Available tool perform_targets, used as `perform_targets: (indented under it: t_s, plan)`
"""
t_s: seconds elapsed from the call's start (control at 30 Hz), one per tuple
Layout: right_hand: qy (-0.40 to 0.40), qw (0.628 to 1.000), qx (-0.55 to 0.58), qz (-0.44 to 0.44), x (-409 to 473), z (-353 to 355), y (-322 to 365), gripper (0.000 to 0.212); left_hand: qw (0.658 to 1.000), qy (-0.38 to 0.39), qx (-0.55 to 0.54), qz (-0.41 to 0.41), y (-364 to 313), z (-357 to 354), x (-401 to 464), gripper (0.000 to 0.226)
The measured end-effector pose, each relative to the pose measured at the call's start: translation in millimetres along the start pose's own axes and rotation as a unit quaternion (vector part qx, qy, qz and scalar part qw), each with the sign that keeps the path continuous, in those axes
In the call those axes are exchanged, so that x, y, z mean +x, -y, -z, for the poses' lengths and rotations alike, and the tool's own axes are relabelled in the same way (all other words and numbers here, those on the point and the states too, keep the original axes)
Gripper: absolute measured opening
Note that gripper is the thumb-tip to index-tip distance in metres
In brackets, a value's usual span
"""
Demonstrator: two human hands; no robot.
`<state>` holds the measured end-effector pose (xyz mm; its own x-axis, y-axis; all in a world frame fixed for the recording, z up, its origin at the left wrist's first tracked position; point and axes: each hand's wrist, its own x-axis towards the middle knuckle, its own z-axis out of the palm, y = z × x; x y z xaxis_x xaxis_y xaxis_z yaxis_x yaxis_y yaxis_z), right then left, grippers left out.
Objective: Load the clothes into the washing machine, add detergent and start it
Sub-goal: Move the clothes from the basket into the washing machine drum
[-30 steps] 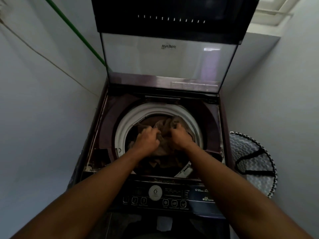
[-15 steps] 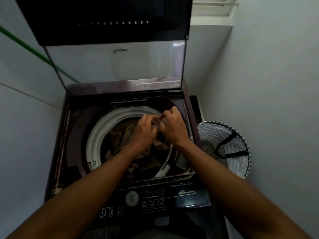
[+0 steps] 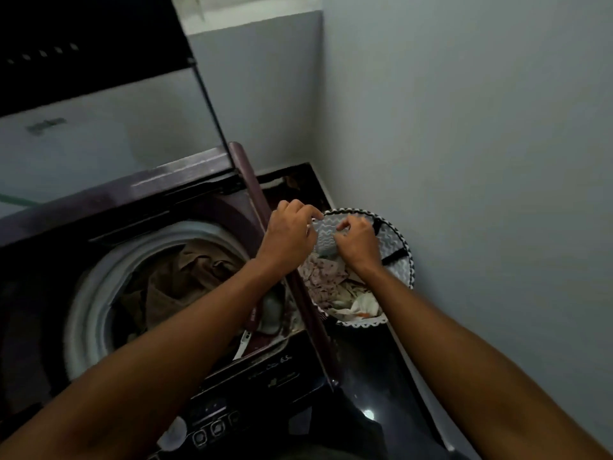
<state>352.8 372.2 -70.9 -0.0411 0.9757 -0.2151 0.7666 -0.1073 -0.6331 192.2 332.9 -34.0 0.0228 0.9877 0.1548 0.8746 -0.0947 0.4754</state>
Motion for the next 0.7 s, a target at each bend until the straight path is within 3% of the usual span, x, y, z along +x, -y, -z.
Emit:
perform_targets:
  t_s: [0.17,0.37,0.47,0.5,0.6,0.7]
  plan:
    - [0.071,0.995,-0.009,-0.076,20,2,-67,0.004,0.992,0.125,0.014,-0.013,-14,-42,29,0.029]
    - [0.141,0.981,-0.013,-0.133,48,-30,-132,0.010,0.950,0.301,0.026,0.078,-11,-113,65,0.030]
    - [0.211,0.966,-0.043,-0.141,69,-67,-164,0.032,0.924,0.366,0.051,0.102,5,-164,83,0.060]
    - [0.236,0.961,-0.044,-0.137,73,-82,-175,0.037,0.914,0.386,0.058,0.112,12,-179,86,0.063]
    - [0.313,0.944,-0.056,-0.094,88,-123,-205,0.026,0.898,0.411,0.074,0.138,24,-223,88,0.040]
    - [0.366,0.927,-0.075,-0.041,92,-154,-219,0.056,0.886,0.427,0.060,0.171,34,-267,72,0.049]
